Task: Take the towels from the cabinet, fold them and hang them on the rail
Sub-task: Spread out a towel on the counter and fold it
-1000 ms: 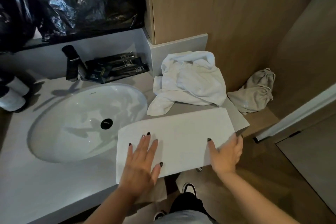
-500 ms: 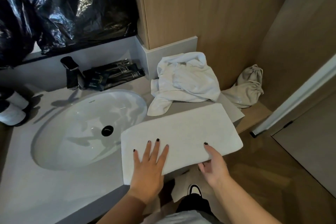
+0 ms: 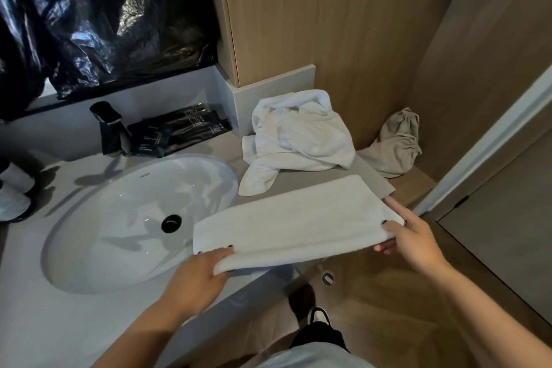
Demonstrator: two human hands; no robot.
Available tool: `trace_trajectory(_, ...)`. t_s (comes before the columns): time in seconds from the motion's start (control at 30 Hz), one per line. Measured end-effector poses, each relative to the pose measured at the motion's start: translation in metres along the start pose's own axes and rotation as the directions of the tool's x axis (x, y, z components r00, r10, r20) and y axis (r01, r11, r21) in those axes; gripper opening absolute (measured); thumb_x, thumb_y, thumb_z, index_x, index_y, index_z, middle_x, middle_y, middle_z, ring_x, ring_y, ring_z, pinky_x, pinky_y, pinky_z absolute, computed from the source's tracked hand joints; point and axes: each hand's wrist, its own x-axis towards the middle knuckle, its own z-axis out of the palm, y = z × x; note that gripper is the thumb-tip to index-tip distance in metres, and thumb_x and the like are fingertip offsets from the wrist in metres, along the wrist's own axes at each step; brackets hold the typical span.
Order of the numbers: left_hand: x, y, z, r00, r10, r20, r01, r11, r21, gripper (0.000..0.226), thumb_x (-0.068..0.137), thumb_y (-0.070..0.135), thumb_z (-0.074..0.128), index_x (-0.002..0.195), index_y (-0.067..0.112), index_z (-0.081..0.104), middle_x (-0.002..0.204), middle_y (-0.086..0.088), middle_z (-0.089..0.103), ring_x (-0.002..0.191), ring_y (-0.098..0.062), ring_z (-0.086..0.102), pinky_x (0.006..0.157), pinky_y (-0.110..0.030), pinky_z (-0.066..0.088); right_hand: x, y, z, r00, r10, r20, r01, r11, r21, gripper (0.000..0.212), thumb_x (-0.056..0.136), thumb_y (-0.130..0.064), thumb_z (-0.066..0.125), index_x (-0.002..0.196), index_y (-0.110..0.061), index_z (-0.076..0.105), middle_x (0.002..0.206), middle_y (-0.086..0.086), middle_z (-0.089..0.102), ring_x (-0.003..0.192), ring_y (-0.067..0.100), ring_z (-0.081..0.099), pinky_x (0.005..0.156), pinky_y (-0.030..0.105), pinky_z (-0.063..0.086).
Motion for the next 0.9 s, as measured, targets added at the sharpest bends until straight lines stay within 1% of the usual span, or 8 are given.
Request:
trace_trajectory(0.1,0.005,-0.011,-0.018,0.991,-0.129,0.035,0.134,0.964,-0.228,0.015,0.088,0.026,0.071,0.091,0.041,0.071,0.085,0.021,0.072,0.081,-0.002,0.066,0.075,-0.023,0.051,0.005,-0.011,-0.011,0.989,-0.037,0.147,0.052,0.993,-0.103,0.05,0.096,0.003,0.046,0.136,-0.024,0.057,0.11,0.011,0.07,0.074,0.039,0.072,0.077,0.051,0.057)
trace_trajectory(0.3,0.019,-0.019,-0.019,0.948,-0.316,-0.049,0.267,0.865,-0.424,0.008,0.085,0.031,0.074,0.082,0.025,0.07,0.081,0.002,0.07,0.079,-0.018,0.065,0.068,-0.032,0.047,0.014,-0.028,-0.027,0.9,0.063,0.432,0.039,0.974,-0.222,0.063,0.104,-0.006,0.038,0.13,-0.063,0.034,0.09,0.022,0.072,0.083,0.044,0.071,0.08,0.049,0.058)
trace_trajectory(0.4,0.027,-0.022,-0.012,0.92,-0.388,-0.06,0.325,0.838,-0.438,0.021,0.086,0.043,0.071,0.094,0.024,0.066,0.088,0.003,0.069,0.082,-0.017,0.064,0.069,-0.033,0.049,0.024,-0.03,-0.037,0.849,0.126,0.513,0.045,0.951,-0.307,0.045,0.105,-0.008,0.034,0.133,-0.039,0.051,0.083,0.023,0.067,0.086,0.044,0.07,0.089,0.057,0.053)
trace_trajectory(0.5,0.033,-0.022,-0.009,0.896,-0.439,-0.059,0.366,0.809,-0.46,0.027,0.087,0.046,0.068,0.103,0.024,0.063,0.096,0.001,0.068,0.089,-0.022,0.063,0.076,-0.035,0.048,0.033,-0.03,-0.043,0.832,0.109,0.544,0.08,0.947,-0.311,0.023,0.102,-0.012,0.048,0.122,-0.018,0.058,0.094,0.019,0.071,0.094,0.037,0.07,0.092,0.058,0.052)
trace_trajectory(0.57,0.035,-0.019,-0.008,0.888,-0.455,-0.062,0.381,0.807,-0.452,0.028,0.09,0.048,0.063,0.106,0.025,0.06,0.099,0.0,0.066,0.093,-0.024,0.061,0.081,-0.036,0.046,0.037,-0.032,-0.049,0.81,0.099,0.579,0.097,0.95,-0.297,0.036,0.088,-0.021,0.07,0.122,-0.016,0.057,0.106,0.011,0.072,0.101,0.029,0.07,0.091,0.05,0.056)
trace_trajectory(0.67,0.036,-0.011,-0.011,0.879,-0.471,-0.07,0.397,0.806,-0.439,0.025,0.094,0.047,0.057,0.106,0.025,0.054,0.099,-0.002,0.062,0.093,-0.025,0.057,0.082,-0.035,0.042,0.046,-0.028,-0.053,0.829,0.069,0.555,0.167,0.917,-0.363,0.075,0.055,-0.052,0.088,0.114,-0.013,0.063,0.101,0.009,0.074,0.098,0.024,0.071,0.089,0.036,0.055)
trace_trajectory(0.8,0.027,0.012,-0.014,0.887,-0.413,-0.205,0.285,0.841,-0.46,0.02,0.097,0.038,0.055,0.108,0.023,0.046,0.087,0.007,0.058,0.082,-0.018,0.056,0.077,-0.035,0.045,0.062,-0.015,-0.05,0.928,-0.131,0.349,0.296,0.828,-0.477,0.008,0.081,-0.026,0.077,0.086,-0.021,0.075,0.086,0.008,0.07,0.085,0.03,0.065,0.076,0.04,0.051)
trace_trajectory(0.9,0.021,0.023,-0.01,0.874,-0.404,-0.269,0.258,0.856,-0.448,0.017,0.098,0.036,0.053,0.106,0.023,0.045,0.085,0.007,0.055,0.082,-0.022,0.057,0.076,-0.037,0.048,0.069,-0.009,-0.043,0.952,-0.228,0.204,0.299,0.837,-0.459,0.004,0.084,-0.017,0.075,0.086,-0.02,0.074,0.097,0.004,0.059,0.095,0.02,0.055,0.081,0.035,0.043)
